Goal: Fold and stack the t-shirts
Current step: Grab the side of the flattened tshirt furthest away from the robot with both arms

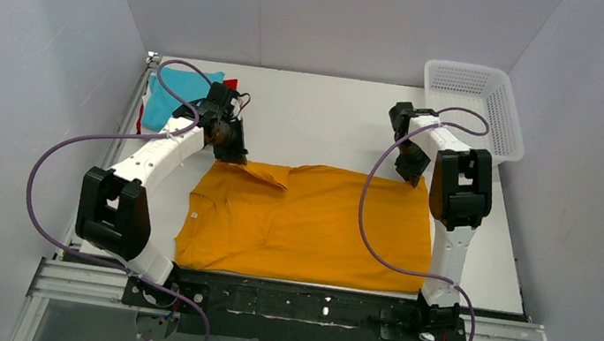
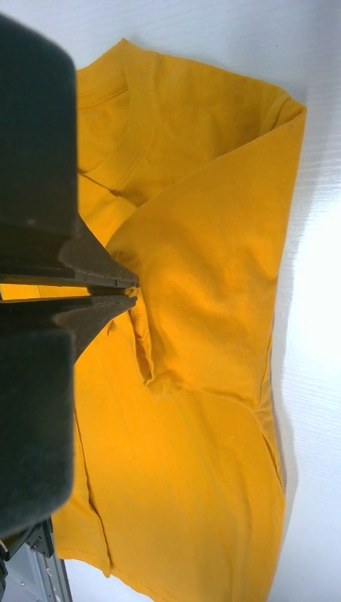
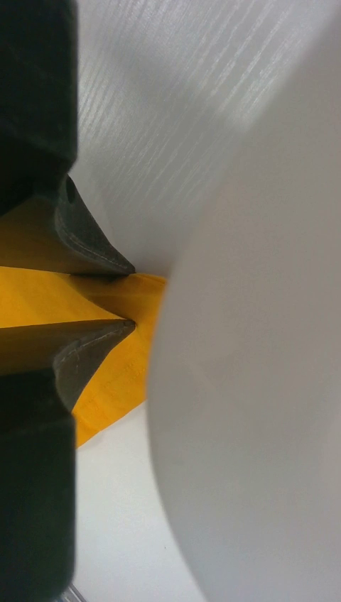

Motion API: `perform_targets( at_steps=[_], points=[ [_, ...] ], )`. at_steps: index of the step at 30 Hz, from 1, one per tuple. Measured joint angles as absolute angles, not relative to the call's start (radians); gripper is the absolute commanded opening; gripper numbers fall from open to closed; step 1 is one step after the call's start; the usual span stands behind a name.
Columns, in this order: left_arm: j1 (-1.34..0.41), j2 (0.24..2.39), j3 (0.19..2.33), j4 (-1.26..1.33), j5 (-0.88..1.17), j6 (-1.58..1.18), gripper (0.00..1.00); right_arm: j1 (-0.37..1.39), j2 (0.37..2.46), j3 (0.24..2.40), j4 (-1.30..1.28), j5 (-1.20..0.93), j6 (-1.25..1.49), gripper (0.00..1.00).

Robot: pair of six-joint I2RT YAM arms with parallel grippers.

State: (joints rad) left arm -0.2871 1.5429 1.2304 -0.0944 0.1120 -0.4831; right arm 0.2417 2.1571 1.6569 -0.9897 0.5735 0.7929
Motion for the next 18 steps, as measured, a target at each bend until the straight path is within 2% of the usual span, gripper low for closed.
perform_targets(
  at_steps=[2,8,13,18],
  points=[
    [-0.287,1.543,1.230,-0.099,0.112,-0.483,0.00,0.239,2.158,1.657,-0.989,0.574,0.787,0.17],
    [-0.287,1.535,1.229,-0.121,0.113,-0.504,0.00,0.237,2.163,1.674,-0.991,0.573,0.760,0.06],
    [-0.287,1.476,1.201,-0.140,0.116,-0.550,0.00,0.238,2.135,1.628,-0.956,0.571,0.743,0.04],
    [-0.287,1.375,1.135,-0.171,0.117,-0.608,0.00,0.253,2.016,1.502,-0.928,0.580,0.712,0.02]
  ],
)
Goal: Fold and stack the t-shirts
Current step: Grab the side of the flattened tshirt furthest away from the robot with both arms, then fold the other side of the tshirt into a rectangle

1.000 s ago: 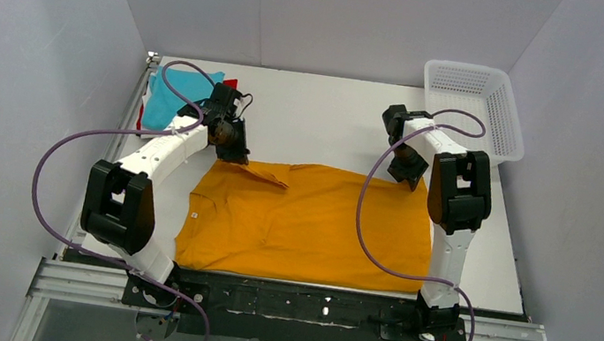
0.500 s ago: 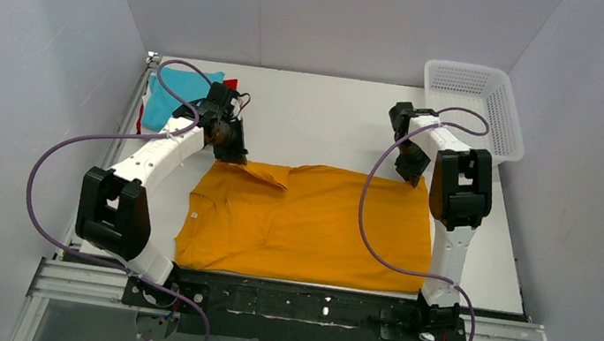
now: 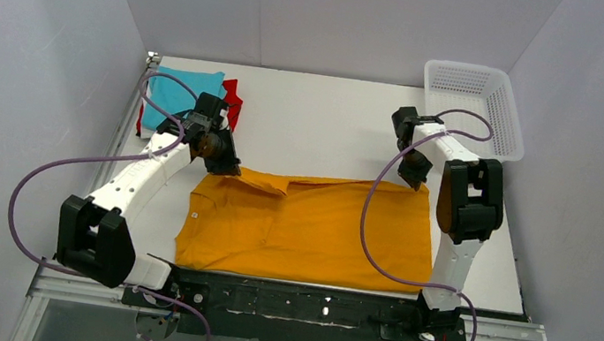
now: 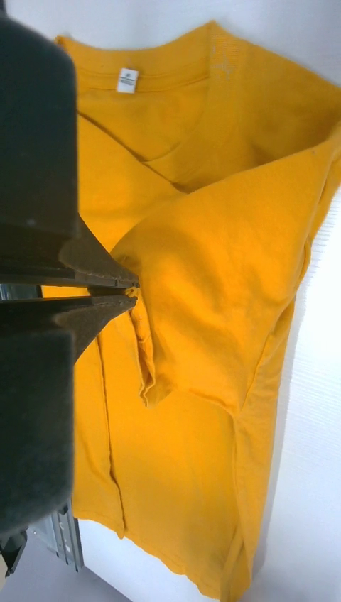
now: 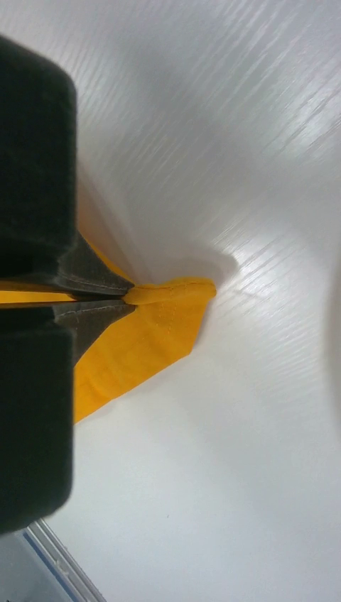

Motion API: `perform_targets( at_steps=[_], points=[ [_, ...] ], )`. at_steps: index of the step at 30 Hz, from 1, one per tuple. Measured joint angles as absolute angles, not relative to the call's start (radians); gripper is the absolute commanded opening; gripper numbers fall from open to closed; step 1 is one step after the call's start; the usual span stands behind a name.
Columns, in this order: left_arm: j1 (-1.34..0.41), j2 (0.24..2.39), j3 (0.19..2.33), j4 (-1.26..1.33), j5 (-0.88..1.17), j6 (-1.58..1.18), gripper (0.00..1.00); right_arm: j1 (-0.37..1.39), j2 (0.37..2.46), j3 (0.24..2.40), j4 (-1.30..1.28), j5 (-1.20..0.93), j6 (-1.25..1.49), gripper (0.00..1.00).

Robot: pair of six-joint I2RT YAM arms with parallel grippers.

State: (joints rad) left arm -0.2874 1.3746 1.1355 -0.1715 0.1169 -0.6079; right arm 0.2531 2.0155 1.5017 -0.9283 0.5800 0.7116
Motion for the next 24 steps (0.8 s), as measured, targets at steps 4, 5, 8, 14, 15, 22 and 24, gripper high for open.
perform_targets(
  at_steps=[4,5,8,14,15,22,24],
  points=[
    [-0.290,1.277,1.068,-0.198,0.117,-0.648,0.00,0.280,1.918,1.422,-0.907,0.610,0.694,0.02],
    [-0.290,1.249,1.050,-0.207,0.116,-0.656,0.00,0.289,1.890,1.394,-0.897,0.617,0.690,0.02],
    [-0.292,1.174,1.012,-0.237,0.113,-0.674,0.00,0.309,1.826,1.330,-0.888,0.626,0.686,0.02],
    [-0.297,1.025,0.945,-0.313,0.107,-0.710,0.00,0.328,1.708,1.231,-0.871,0.624,0.683,0.02],
    [-0.297,1.002,0.931,-0.329,0.107,-0.716,0.00,0.331,1.691,1.219,-0.870,0.621,0.683,0.02],
    [-0.302,0.908,0.889,-0.411,0.105,-0.736,0.00,0.363,1.620,1.152,-0.860,0.605,0.685,0.02],
    [-0.303,0.889,0.871,-0.419,0.107,-0.737,0.00,0.372,1.607,1.131,-0.856,0.603,0.685,0.02]
  ],
)
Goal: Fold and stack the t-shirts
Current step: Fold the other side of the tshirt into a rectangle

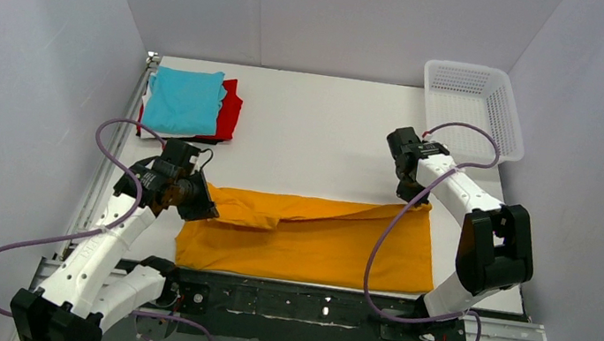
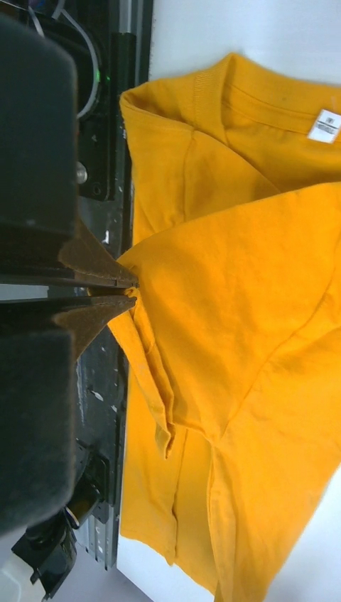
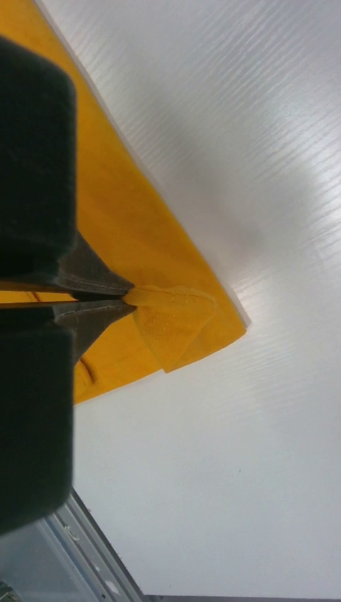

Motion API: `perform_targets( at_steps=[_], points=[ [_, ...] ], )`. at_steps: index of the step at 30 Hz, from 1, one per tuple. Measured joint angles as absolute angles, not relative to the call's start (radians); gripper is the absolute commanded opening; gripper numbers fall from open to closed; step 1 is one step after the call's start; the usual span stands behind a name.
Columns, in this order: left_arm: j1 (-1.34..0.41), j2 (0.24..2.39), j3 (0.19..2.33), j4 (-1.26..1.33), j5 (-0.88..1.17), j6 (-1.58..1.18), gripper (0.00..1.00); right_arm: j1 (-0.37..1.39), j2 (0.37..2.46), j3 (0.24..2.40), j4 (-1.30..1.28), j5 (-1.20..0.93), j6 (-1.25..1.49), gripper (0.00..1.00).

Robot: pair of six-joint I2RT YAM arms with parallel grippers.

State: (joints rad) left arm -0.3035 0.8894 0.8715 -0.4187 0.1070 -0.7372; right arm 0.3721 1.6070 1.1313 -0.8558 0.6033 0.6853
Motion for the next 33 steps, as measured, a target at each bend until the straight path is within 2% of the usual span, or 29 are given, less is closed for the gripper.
perform_targets(
  at_steps=[7,10,12,14,17,20,21,23,26,31,33],
  points=[
    [-0.303,0.819,0.792,-0.466,0.118,-0.742,0.00,0.395,1.580,1.058,-0.854,0.595,0.703,0.03],
    [-0.303,0.793,0.746,-0.480,0.126,-0.745,0.00,0.403,1.570,1.029,-0.844,0.593,0.711,0.07],
    [-0.303,0.786,0.720,-0.481,0.130,-0.746,0.00,0.409,1.563,1.011,-0.842,0.591,0.719,0.12],
    [-0.303,0.781,0.690,-0.482,0.133,-0.752,0.01,0.414,1.559,0.997,-0.838,0.591,0.730,0.25],
    [-0.303,0.780,0.649,-0.482,0.140,-0.759,0.17,0.424,1.549,0.966,-0.834,0.588,0.750,0.36],
    [-0.303,0.772,0.627,-0.488,0.147,-0.767,0.23,0.436,1.520,0.927,-0.846,0.585,0.784,0.45],
    [-0.303,0.765,0.625,-0.494,0.149,-0.770,0.32,0.440,1.502,0.912,-0.853,0.585,0.797,0.47],
    [-0.303,0.744,0.625,-0.504,0.159,-0.773,0.64,0.448,1.444,0.870,-0.875,0.583,0.829,0.53],
    [-0.303,0.702,0.625,-0.522,0.181,-0.789,0.96,0.455,1.324,0.810,-0.925,0.572,0.877,0.69],
    [-0.303,0.660,0.639,-0.490,0.204,-0.797,0.98,0.455,1.120,0.760,-1.007,0.553,0.926,0.82],
    [-0.305,0.674,0.649,-0.494,0.207,-0.797,0.98,0.455,1.055,0.754,-1.003,0.537,0.911,0.83]
  ],
)
